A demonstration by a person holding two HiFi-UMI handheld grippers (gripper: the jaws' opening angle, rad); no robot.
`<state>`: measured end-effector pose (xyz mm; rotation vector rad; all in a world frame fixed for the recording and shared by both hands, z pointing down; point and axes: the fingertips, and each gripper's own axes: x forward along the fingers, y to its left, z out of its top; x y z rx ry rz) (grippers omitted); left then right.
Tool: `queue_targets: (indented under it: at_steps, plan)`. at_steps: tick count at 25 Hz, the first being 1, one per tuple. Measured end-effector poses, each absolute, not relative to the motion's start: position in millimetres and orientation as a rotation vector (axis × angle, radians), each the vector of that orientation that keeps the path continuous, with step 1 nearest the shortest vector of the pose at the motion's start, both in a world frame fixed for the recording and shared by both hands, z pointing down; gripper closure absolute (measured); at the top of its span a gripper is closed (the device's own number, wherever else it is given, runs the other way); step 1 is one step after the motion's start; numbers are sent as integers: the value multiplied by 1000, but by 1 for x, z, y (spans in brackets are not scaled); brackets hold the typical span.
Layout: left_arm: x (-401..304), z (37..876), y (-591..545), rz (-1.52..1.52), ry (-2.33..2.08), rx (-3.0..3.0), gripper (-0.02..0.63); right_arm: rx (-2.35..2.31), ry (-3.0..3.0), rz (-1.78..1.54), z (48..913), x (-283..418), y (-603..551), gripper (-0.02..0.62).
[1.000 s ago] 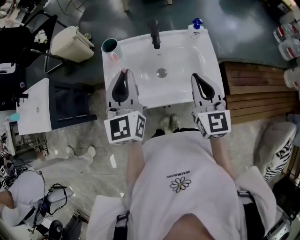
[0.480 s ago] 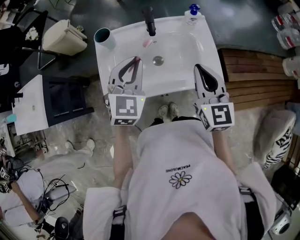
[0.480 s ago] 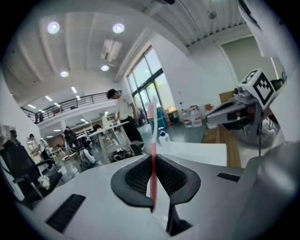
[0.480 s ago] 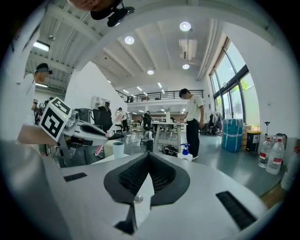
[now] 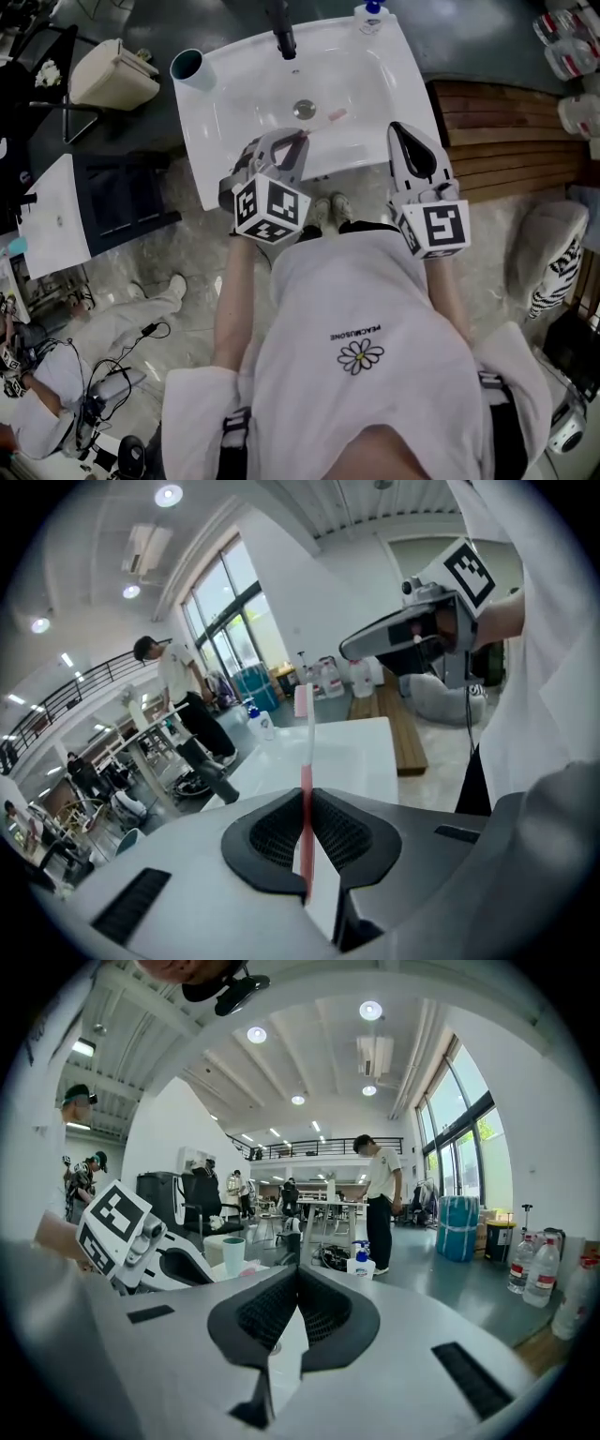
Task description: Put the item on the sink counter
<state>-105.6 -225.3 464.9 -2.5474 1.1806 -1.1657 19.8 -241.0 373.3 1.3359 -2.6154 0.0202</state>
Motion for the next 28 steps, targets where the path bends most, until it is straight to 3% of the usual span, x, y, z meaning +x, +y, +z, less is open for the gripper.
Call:
queue_targets:
  at_steps: [28]
  plan:
    - [-81,588,-176,-1786,600,-2660,566,1357,-2541,66,385,38,-228,584]
